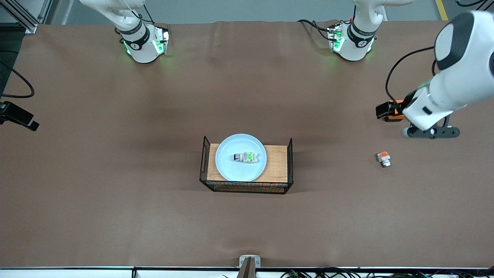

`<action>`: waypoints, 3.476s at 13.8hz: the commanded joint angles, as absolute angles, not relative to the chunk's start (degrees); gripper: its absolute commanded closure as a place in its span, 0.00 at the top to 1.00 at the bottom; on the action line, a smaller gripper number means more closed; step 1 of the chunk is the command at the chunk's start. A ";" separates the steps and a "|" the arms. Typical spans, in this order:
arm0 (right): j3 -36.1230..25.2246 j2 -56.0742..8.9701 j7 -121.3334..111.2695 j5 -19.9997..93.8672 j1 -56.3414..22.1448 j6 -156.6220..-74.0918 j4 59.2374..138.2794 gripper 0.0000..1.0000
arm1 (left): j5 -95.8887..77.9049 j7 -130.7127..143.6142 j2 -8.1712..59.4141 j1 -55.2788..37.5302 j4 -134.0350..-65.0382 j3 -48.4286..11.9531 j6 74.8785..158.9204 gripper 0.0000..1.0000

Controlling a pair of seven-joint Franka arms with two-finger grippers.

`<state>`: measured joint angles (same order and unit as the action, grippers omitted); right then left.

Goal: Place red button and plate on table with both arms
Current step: 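Move the left gripper over the green button on the blue plate, then lower the left gripper and close it on the green button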

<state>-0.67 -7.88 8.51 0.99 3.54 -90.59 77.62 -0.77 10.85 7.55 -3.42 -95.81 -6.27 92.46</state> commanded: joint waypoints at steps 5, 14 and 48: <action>-0.18 -7.73 8.44 1.05 4.13 -90.79 77.34 1.00 | -1.85 46.95 9.93 -9.48 -91.16 -7.73 91.32 1.00; -0.18 -7.65 8.09 1.14 4.83 -90.53 77.34 1.00 | -10.36 95.33 18.79 -18.98 -76.49 -7.73 93.68 1.00; -0.09 -7.82 8.09 1.14 4.92 -90.70 77.43 1.00 | -10.02 125.25 40.87 -43.07 -71.46 2.64 122.43 1.00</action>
